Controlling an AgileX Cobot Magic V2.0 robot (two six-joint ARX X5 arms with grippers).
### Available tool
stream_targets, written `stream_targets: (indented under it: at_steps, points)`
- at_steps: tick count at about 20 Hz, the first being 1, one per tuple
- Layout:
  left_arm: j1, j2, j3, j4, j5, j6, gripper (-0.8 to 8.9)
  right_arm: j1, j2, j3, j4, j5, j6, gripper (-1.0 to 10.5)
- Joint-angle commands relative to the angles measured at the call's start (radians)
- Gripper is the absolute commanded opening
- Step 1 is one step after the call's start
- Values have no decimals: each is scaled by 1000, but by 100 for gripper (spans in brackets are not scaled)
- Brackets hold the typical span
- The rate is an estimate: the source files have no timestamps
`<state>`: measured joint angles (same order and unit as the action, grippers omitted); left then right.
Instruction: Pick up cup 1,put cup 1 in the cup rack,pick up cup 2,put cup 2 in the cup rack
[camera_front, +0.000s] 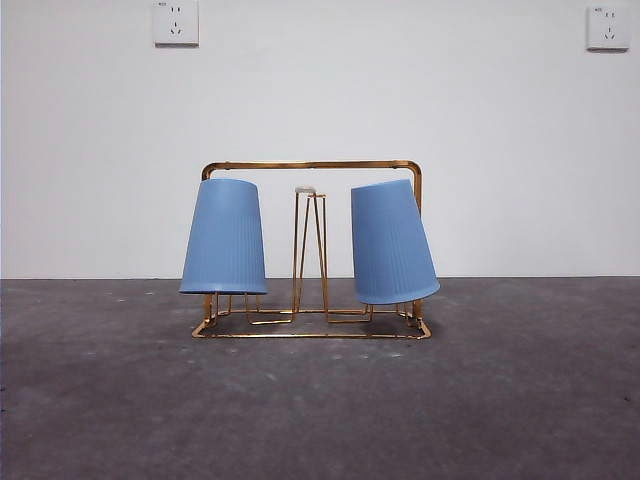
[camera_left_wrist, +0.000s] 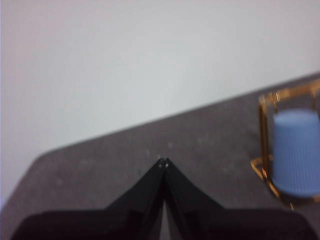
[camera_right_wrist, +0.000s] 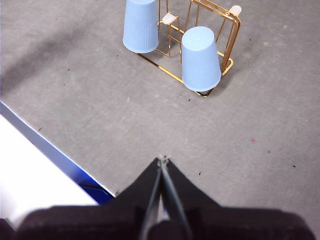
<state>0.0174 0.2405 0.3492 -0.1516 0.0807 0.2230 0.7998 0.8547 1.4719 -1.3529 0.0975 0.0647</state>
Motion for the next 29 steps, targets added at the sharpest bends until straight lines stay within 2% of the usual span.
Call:
stream_targets:
  at_steps: [1, 6, 9, 26, 27, 29]
  points:
    - [4, -64, -114, 13, -3, -48, -3, 0, 0, -3, -20, 0, 10, 2]
    - [4, -188, -304, 10, -2, -145, -3, 0, 1, -3, -20, 0, 10, 2]
    - [3, -236, -341, -17, -2, -186, -3, 0, 0, -3, -20, 0, 10, 2]
    - [5, -218, -341, -12, 5, -193, -3, 0, 1, -3, -20, 0, 10, 2]
    - [5, -218, -341, -12, 5, -193, -3, -1, 0, -3, -19, 0, 3, 2]
    - [5, -218, -341, -12, 5, -193, -3, -55, -20, -4, 47, 43, -69, 2]
